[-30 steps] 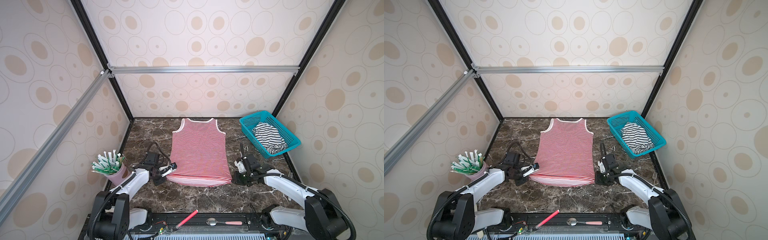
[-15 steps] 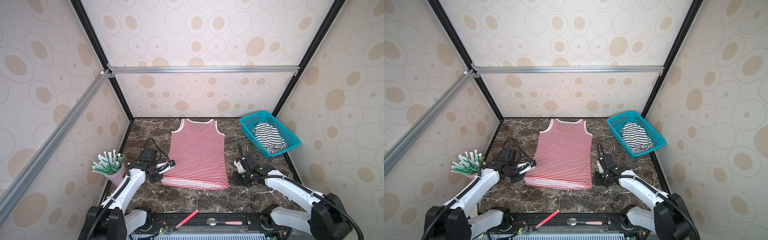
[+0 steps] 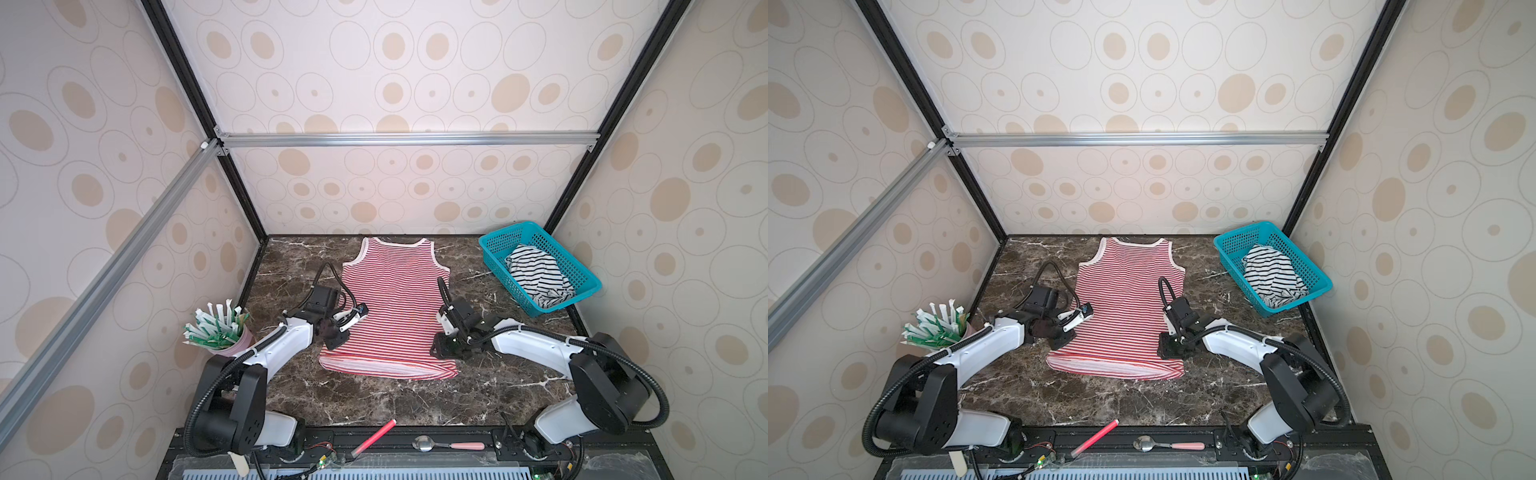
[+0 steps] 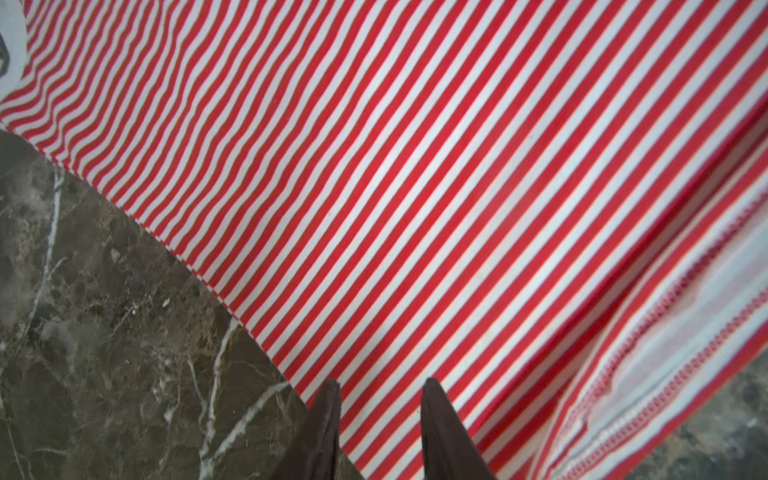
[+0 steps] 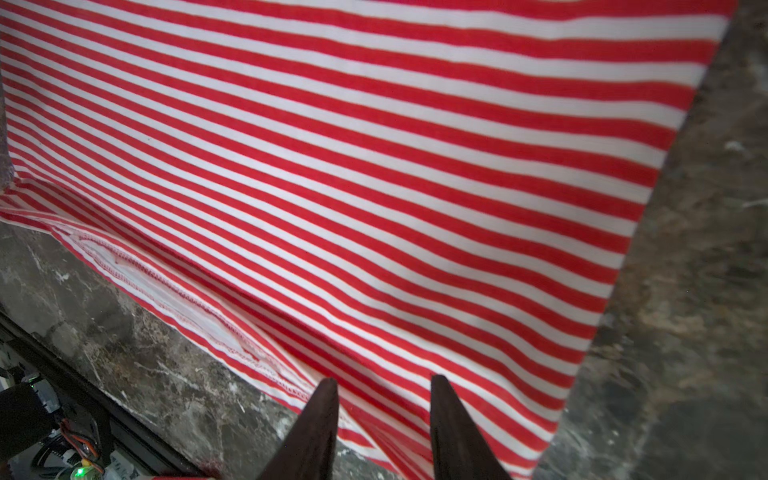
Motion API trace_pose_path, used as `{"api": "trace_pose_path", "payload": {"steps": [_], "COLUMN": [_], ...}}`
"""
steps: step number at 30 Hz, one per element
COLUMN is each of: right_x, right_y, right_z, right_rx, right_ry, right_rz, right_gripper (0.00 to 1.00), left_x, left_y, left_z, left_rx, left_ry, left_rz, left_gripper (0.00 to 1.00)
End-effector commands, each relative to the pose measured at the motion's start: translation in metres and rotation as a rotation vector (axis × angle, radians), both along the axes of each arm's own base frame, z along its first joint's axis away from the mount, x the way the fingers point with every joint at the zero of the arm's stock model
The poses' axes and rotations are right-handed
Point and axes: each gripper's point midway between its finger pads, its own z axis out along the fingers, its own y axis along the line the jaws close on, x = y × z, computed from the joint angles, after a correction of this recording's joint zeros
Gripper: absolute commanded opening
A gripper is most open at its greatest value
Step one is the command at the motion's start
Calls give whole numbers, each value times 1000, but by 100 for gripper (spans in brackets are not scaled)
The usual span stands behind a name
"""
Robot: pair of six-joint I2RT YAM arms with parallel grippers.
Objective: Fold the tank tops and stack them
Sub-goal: 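Grasp the top's hem near the robot with both grippers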
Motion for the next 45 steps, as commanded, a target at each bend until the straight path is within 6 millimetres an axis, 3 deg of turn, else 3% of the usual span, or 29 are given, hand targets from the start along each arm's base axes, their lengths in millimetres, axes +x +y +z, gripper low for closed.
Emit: {"api": "trace_pose_path", "payload": {"steps": [1, 6, 19, 36, 40, 45], "right_x": [2, -12, -44, -86, -85, -70], "right_y": [15, 37, 48, 42, 36, 34], "right_z": [3, 4, 0, -8, -2, 20], "right_rx": [35, 116, 114, 105, 92, 95], "right_ry": [-1, 25, 52, 108, 85, 2], "right_rz": [16, 91, 203, 271, 257, 180], "right_gripper": [39, 47, 50, 50, 50, 50], "left_x": [14, -12, -45, -103, -107, -99], "left_y": [-4, -18, -18, -13, -7, -5], "left_z": [-4, -20, -39, -33, -43, -43], "left_rx": [-5, -42, 60, 83, 122, 142], "left_ry": [-15, 109, 138, 219, 232, 206], "left_rz": [45, -34, -88, -207, -204, -189], "left_gripper": [33, 34, 35, 35, 35, 34]}}
